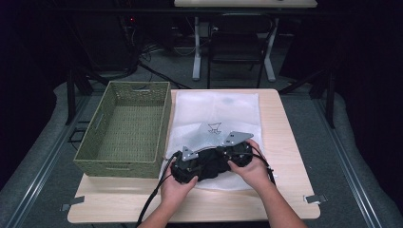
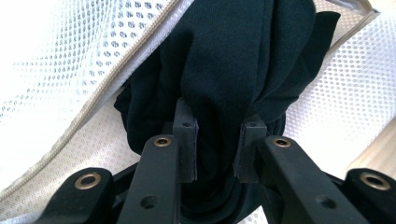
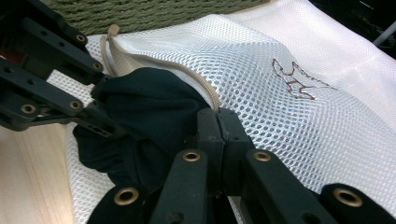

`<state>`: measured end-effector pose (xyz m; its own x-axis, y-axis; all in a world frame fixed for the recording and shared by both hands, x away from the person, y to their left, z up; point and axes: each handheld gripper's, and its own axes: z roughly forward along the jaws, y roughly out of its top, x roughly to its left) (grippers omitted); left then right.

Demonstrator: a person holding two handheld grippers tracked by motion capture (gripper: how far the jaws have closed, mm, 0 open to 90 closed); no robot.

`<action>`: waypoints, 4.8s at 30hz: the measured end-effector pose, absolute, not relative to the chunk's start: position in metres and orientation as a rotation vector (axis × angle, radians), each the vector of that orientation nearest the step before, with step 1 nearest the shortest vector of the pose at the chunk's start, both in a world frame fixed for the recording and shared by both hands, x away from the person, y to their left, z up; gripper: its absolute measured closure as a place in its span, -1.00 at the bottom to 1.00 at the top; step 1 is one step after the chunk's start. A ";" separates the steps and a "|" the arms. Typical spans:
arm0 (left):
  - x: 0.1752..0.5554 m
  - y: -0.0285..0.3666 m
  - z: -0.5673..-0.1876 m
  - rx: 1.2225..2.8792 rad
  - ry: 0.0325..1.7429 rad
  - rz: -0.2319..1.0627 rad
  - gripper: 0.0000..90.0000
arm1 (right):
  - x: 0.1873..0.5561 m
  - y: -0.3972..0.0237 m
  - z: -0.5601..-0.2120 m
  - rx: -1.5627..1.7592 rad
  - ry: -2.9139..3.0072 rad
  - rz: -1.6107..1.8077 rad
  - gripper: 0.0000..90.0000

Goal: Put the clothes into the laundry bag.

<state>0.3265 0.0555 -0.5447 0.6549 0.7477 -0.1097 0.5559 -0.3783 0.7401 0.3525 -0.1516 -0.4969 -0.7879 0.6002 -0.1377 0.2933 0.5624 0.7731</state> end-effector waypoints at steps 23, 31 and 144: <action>0.329 0.057 -0.545 2.059 1.046 0.353 0.70 | 0.354 -0.163 -0.485 0.753 2.366 1.165 0.98; 0.327 0.057 -0.545 2.055 1.053 0.348 0.70 | 0.356 -0.168 -0.480 0.761 2.355 1.174 0.98; 0.336 0.044 -0.554 2.046 1.029 0.294 0.79 | 0.355 -0.161 -0.486 0.768 2.394 1.175 0.98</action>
<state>0.3356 0.0441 -0.5544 0.6403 0.7551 -0.1406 0.5666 -0.3408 0.7502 0.3545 -0.1613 -0.4862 -0.7856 0.6132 -0.0821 0.3103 0.5054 0.8052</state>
